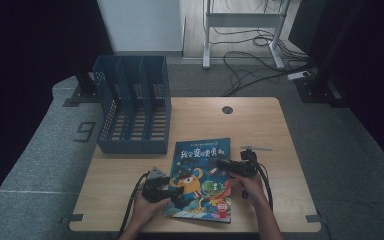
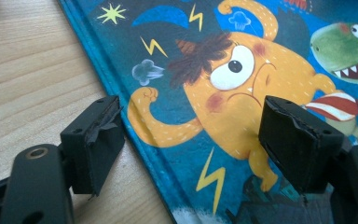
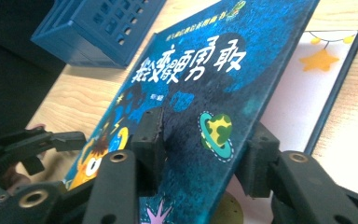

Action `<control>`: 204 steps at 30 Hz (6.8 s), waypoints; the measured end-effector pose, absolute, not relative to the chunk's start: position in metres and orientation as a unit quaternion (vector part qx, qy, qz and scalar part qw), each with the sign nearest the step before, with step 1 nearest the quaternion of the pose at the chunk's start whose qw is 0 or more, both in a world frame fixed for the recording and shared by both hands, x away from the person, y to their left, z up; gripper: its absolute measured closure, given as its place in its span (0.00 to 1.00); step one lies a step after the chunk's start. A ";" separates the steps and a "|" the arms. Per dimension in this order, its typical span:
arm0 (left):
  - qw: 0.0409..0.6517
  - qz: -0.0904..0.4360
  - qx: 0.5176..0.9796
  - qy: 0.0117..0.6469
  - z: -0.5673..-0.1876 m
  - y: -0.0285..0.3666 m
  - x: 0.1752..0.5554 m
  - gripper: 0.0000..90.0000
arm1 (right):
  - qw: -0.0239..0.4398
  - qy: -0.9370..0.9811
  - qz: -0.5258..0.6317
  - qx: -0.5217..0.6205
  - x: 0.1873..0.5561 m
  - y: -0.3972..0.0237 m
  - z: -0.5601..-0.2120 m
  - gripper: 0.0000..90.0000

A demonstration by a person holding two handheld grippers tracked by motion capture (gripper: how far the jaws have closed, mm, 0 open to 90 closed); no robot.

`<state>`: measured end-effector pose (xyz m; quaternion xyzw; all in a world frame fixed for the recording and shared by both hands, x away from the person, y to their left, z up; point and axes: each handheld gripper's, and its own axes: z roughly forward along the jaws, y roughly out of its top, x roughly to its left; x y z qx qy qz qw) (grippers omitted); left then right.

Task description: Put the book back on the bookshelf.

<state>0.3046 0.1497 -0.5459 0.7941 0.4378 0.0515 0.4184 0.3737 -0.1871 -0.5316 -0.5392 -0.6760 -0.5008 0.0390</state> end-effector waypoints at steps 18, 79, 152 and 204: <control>0.414 0.041 0.817 0.398 -0.536 0.142 0.293 0.24 | 0.052 -0.642 -0.548 -0.533 0.369 -0.195 -0.524 0.79; 0.351 0.066 0.874 0.329 -0.542 0.105 0.267 0.15 | -0.013 -0.583 -0.560 -0.589 0.358 -0.261 -0.514 0.82; 0.355 0.079 0.869 0.336 -0.544 0.097 0.263 0.16 | -0.154 -0.604 -0.627 -0.467 0.321 -0.232 -0.455 0.84; 0.353 0.111 0.867 0.335 -0.547 0.087 0.260 0.20 | -0.213 -0.610 -0.675 -0.355 0.287 -0.205 -0.423 0.84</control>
